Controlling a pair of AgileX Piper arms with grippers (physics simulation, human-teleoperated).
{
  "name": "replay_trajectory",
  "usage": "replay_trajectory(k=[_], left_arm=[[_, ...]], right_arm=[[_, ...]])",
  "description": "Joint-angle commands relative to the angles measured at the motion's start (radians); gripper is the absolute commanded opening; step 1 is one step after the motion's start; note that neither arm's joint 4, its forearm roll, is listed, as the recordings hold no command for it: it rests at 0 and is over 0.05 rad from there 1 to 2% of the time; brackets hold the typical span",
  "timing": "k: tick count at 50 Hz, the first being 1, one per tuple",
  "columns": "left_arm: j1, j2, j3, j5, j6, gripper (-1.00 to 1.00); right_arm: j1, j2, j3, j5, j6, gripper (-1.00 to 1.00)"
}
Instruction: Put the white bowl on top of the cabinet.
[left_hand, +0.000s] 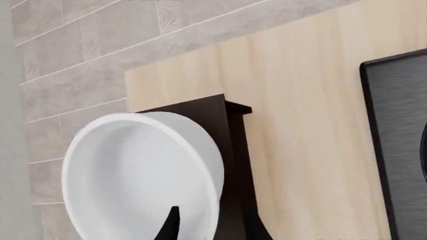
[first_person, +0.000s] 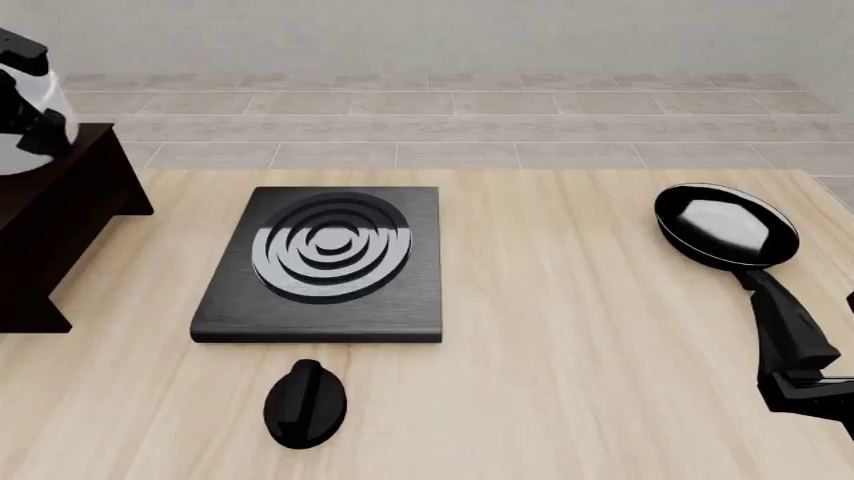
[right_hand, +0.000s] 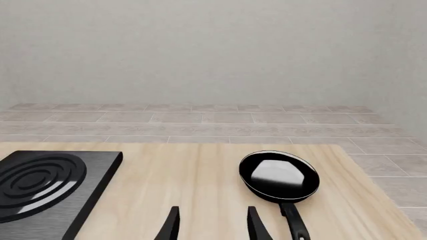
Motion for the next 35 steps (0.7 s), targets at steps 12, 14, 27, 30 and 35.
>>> replay_trajectory(k=[12,14,27,30,35], left_arm=[[-0.026,0.044,-0.19,0.102,0.024,1.0],[-0.034,0.049,-0.214,0.114,0.026,1.0],[-0.055,0.057,-0.281,0.142,0.027,1.0],[-0.07,0.056,-0.308,0.145,0.007,1.0],[-0.081,0.03,-0.29,0.135,0.003,1.0]], right_arm=[[0.0,0.0,0.0,0.0,0.0,1.0],[0.0,0.0,0.0,0.0,0.0,1.0],[0.0,0.001,0.0,0.0,0.0,1.0],[0.0,0.001,0.0,0.0,0.0,1.0],[0.0,0.0,0.0,0.0,0.0,1.0]])
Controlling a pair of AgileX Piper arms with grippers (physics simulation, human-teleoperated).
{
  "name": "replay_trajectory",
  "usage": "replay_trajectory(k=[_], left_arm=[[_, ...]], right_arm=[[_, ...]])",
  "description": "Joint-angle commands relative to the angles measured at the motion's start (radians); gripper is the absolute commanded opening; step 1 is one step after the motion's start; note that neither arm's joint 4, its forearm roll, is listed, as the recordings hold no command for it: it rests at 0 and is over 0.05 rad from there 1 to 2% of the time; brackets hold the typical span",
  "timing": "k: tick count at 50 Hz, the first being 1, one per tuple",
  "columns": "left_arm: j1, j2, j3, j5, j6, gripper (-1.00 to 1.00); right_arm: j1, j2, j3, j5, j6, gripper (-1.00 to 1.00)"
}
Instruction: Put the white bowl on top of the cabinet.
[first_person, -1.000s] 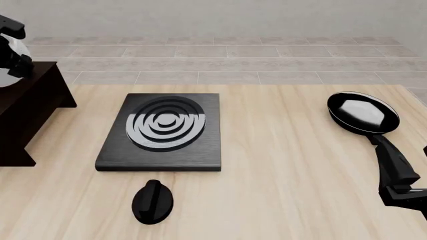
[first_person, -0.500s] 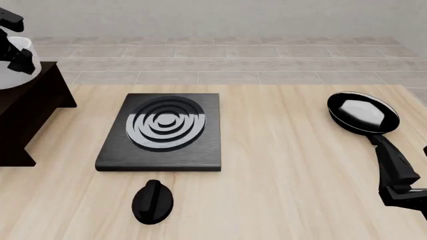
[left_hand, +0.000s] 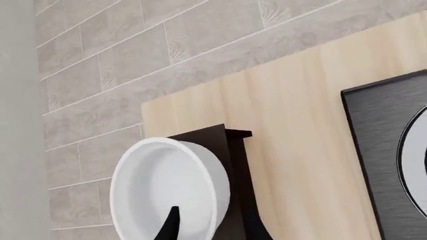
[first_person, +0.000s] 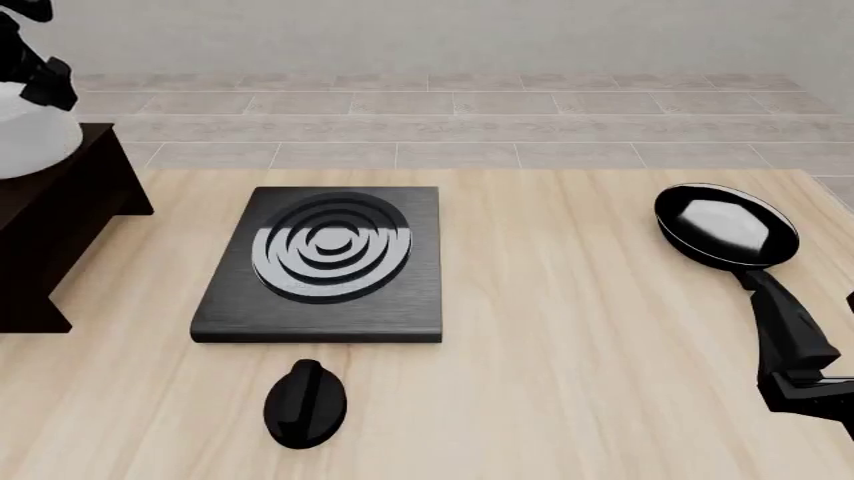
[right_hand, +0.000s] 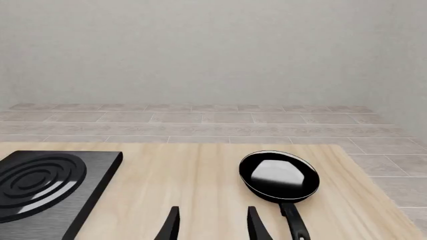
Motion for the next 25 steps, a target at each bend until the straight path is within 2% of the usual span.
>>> replay_trajectory(k=[1,8,12,13,16,25], left_arm=[[-0.026,-0.018,-0.029,0.006,-0.014,1.0],[-0.047,-0.081,0.014,-0.015,-0.028,1.0],[-0.053,-0.114,0.018,-0.041,-0.059,1.0],[-0.06,-0.161,0.093,-0.082,-0.058,1.0],[-0.069,-0.234,0.209,-0.168,-0.063,1.0],[-0.099,-0.359,0.348,-0.257,-0.092,1.0]], right_arm=[[0.0,0.0,0.0,0.0,0.0,1.0],[0.0,-0.001,0.0,0.0,0.0,1.0],[0.0,0.0,0.0,0.0,0.0,1.0],[0.0,0.0,0.0,0.0,0.0,1.0],[0.0,0.0,0.0,0.0,0.0,1.0],[0.0,0.0,0.0,0.0,0.0,1.0]])
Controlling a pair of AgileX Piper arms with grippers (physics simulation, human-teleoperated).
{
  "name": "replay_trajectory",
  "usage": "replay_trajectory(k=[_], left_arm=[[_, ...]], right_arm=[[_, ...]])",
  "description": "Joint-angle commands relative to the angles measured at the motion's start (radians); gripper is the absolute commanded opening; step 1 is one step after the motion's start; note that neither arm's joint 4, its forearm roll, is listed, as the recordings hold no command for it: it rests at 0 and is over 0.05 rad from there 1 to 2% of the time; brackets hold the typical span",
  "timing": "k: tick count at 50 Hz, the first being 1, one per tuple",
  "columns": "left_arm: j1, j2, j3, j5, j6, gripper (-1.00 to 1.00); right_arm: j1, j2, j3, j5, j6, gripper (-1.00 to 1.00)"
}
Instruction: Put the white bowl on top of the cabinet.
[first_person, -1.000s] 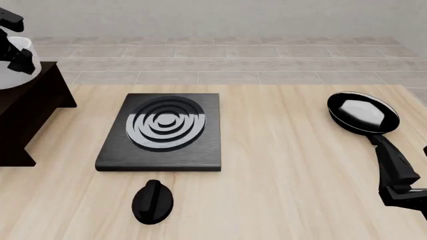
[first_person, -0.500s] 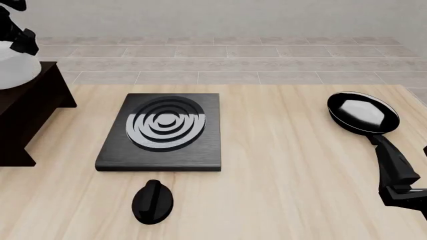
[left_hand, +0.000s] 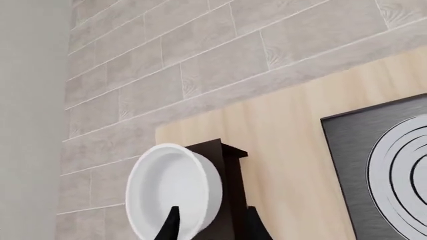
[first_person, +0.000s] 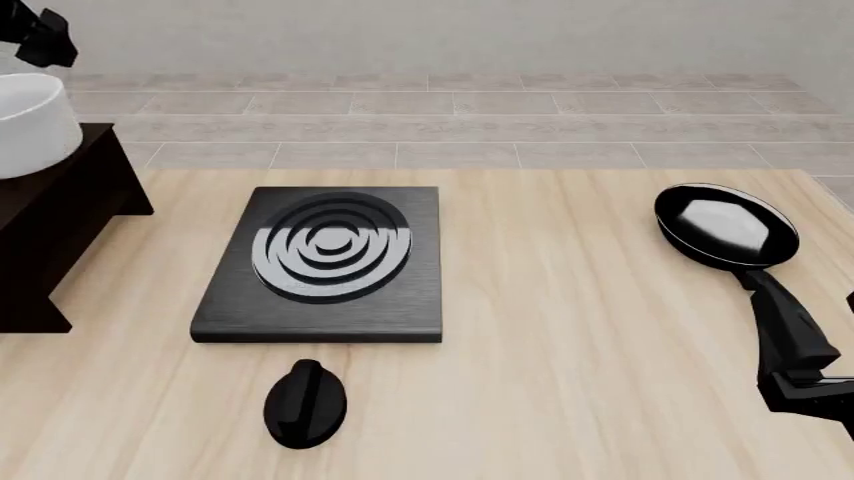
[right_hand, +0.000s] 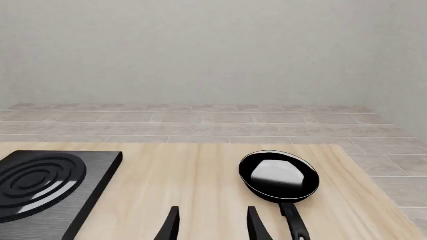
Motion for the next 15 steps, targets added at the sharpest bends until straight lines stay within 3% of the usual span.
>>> replay_trajectory(k=[1,15], left_arm=[[-0.038,-0.162,0.182,-0.12,-0.036,1.0],[-0.093,-0.347,0.427,-0.224,-0.069,1.0]], right_arm=[[0.0,0.001,0.0,0.0,0.0,1.0],[0.0,0.0,0.0,0.0,0.0,1.0]])
